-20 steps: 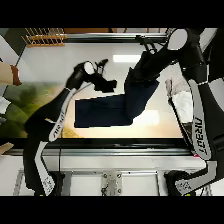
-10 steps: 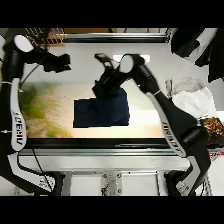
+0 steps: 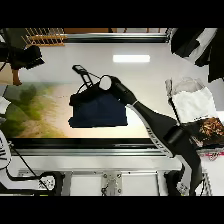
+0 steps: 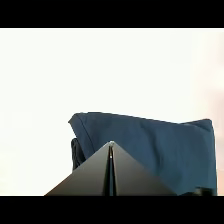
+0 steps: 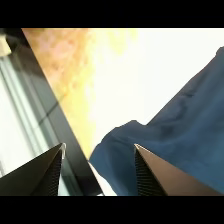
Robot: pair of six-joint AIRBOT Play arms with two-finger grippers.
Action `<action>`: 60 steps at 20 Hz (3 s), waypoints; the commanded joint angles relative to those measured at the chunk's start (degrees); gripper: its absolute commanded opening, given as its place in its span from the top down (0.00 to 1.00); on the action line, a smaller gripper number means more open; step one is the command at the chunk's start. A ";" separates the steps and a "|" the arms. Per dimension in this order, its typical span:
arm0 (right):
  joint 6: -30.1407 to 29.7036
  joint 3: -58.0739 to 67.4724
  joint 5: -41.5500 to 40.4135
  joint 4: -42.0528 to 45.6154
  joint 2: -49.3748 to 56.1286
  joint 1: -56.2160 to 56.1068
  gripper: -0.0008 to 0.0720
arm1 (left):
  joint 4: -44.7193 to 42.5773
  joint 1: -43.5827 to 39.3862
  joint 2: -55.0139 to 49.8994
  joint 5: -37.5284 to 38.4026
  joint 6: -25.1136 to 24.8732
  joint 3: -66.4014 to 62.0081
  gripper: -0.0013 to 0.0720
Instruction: Fold the clothes and pants, and hang the long-sleeved shirts on hangers.
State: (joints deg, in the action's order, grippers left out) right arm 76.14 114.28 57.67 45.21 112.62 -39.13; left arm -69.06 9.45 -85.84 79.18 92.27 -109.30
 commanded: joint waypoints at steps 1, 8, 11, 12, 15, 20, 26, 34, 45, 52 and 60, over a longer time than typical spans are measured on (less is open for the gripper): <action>-1.44 -11.74 -0.31 2.60 -9.29 6.16 0.34 | -0.39 0.37 8.79 -7.50 0.09 12.37 0.97; 6.34 -44.54 -0.22 11.06 -23.32 29.29 0.00 | -0.33 -8.22 22.95 -15.67 -0.35 39.10 0.97; 3.08 -46.49 -0.13 4.46 -19.30 33.66 0.00 | -0.28 -11.87 25.49 -18.10 -0.33 43.21 0.97; 1.62 -46.47 -0.28 1.97 -17.57 33.62 0.00 | -0.28 -12.70 25.86 -18.01 -0.33 43.65 0.97; -4.33 -46.36 -0.31 -7.98 -12.90 31.23 0.00 | -0.31 -14.45 25.97 -17.75 -0.33 43.67 0.97; -5.90 -41.79 -0.39 -15.28 -6.97 24.04 0.00 | -0.20 -14.47 25.99 -17.73 -0.28 43.67 0.97; -8.39 -34.71 -4.74 -18.78 -3.19 16.15 0.71 | 0.02 -14.47 25.99 -17.64 -0.28 43.69 0.97; 1.64 -30.29 -3.04 8.66 -17.51 26.12 0.97 | 0.00 -14.47 25.99 -16.44 -0.31 43.69 0.97; 12.24 -30.42 7.89 26.16 -44.76 72.13 0.97 | 0.00 -14.47 25.97 -16.37 -0.33 43.71 0.97; 18.25 -41.13 16.96 31.17 -54.14 81.02 0.97 | 0.00 -14.49 25.97 -16.20 -0.33 43.69 0.97; 20.79 -61.72 20.79 40.39 -67.69 81.05 0.97 | -0.02 -14.47 25.97 -16.20 -0.37 43.71 0.97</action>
State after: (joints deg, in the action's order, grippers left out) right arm 95.88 58.52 76.51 81.41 48.90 41.74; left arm -69.06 -4.99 -59.88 63.00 91.90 -65.63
